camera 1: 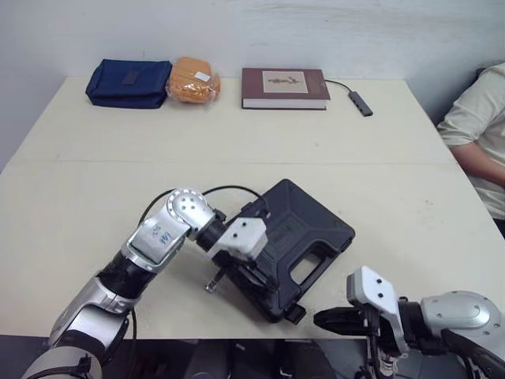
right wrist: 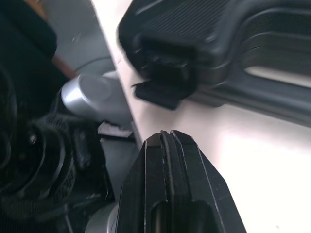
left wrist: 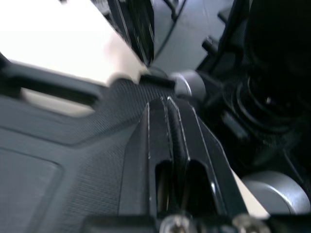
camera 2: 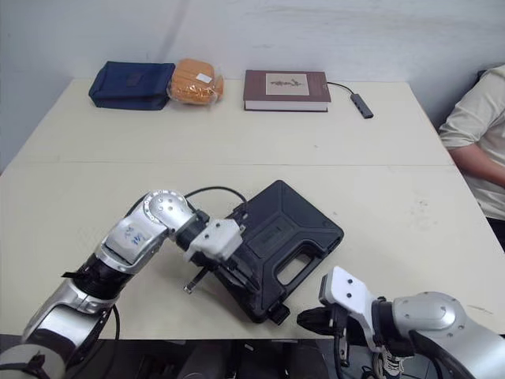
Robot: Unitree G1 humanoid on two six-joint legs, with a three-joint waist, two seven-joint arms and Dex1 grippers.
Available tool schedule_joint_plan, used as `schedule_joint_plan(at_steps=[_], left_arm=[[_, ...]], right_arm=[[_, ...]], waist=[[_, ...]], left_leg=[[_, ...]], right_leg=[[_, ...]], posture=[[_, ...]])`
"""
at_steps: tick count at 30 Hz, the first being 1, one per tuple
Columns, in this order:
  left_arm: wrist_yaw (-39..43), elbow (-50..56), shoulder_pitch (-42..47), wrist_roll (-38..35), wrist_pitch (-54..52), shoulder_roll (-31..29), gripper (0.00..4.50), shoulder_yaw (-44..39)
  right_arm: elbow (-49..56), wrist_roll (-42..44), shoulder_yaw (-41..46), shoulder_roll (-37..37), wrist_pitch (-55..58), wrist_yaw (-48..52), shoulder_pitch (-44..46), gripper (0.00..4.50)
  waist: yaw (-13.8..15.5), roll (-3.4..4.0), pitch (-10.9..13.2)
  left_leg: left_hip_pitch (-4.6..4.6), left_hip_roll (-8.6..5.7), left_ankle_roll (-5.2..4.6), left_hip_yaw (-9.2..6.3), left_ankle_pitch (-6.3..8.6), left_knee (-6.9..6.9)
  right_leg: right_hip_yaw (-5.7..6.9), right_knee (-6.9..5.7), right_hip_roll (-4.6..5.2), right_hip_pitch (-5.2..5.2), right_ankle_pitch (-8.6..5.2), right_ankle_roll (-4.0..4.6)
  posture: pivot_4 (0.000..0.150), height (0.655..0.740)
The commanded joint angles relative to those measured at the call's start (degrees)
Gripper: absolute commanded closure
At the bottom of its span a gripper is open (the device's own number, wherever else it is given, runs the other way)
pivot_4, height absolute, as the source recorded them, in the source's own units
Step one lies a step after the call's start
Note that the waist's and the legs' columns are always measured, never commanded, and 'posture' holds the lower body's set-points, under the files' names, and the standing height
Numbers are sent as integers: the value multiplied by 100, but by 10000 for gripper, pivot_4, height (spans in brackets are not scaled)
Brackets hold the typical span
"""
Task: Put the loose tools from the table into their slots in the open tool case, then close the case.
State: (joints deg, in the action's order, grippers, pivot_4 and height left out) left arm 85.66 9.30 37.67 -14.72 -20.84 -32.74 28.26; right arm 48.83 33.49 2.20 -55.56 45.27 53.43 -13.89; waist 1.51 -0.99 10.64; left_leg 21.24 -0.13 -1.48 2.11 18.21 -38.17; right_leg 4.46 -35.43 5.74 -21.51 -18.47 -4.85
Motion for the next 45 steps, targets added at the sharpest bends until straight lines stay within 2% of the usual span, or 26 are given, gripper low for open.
schedule_joint_plan(at_steps=[1, 4, 7, 16, 24, 37, 40, 43, 45], left_arm=[[-92, -36, -59, 516, 561, -90, 44525, 261], [-153, -254, -136, 1004, 1119, -202, 44525, 510], [-189, -321, -175, 1178, 1295, -255, 44525, 621], [-367, -450, -140, 1270, 1363, -228, 44525, 743], [-489, -550, -102, 1298, 1392, -219, 44525, 809], [-619, -527, -179, 1325, 1371, -232, 44525, 877], [-707, -520, -153, 1150, 1220, -206, 44525, 699], [-690, -250, -155, 363, 591, -287, 44525, 100], [-589, 15, -201, -272, 39, -461, 39226, -388]], right_arm=[[-73, -164, -290, -2, -291, 55, 65, 45000], [-220, -280, -546, 44, -456, 79, 194, 45000], [-346, -352, -760, 131, -587, 62, 326, 45000], [-588, -383, -1029, 545, -818, -58, 532, 45000], [-528, 201, -769, 927, -504, -228, 932, 45000], [-466, 293, -822, 987, -215, -275, 1324, 45000], [-398, 108, -811, 737, -179, -231, 1307, 45000], [-263, 10, -242, 270, -290, -84, 933, 45000], [-215, 327, 484, 92, -208, 39, 661, 45000]], waist=[[1, 0, 0], [-3, 2, -2], [1, 27, -21], [1, 57, -57], [-10, 62, -61], [-57, 64, -62], [-60, 64, -62], [-33, 68, -61], [-25, 62, -52]], left_leg=[[1, 0, 0, 0, 0, 0], [-5, -1, -2, 0, 1, 0], [-12, 0, -5, 0, 3, 0], [-17, -2, -14, -1, 7, 0], [-19, -2, -31, -4, 17, 1], [-22, 2, -32, -7, 17, 10], [-23, 3, -32, -7, 17, 10], [-21, 2, -33, -7, 17, 10], [-10, 1, -34, -7, 18, 10]], right_leg=[[0, 1, 0, 0, 0, 0], [1, 1, 3, 4, 0, 0], [0, 2, 5, 11, 0, 0], [1, 3, 8, 18, 0, -1], [1, 2, 9, 17, 1, -2], [3, -8, 9, 10, -1, 4], [3, -9, 9, 10, -1, 6], [3, -9, 10, 9, -1, 6], [4, -7, 11, 0, -1, 6]], posture=[[1500, 7400], [1500, 7400], [1500, 7400], [1500, 7400], [1500, 7400], [1500, 7400], [1500, 7400], [1500, 7400], [1500, 7400]])
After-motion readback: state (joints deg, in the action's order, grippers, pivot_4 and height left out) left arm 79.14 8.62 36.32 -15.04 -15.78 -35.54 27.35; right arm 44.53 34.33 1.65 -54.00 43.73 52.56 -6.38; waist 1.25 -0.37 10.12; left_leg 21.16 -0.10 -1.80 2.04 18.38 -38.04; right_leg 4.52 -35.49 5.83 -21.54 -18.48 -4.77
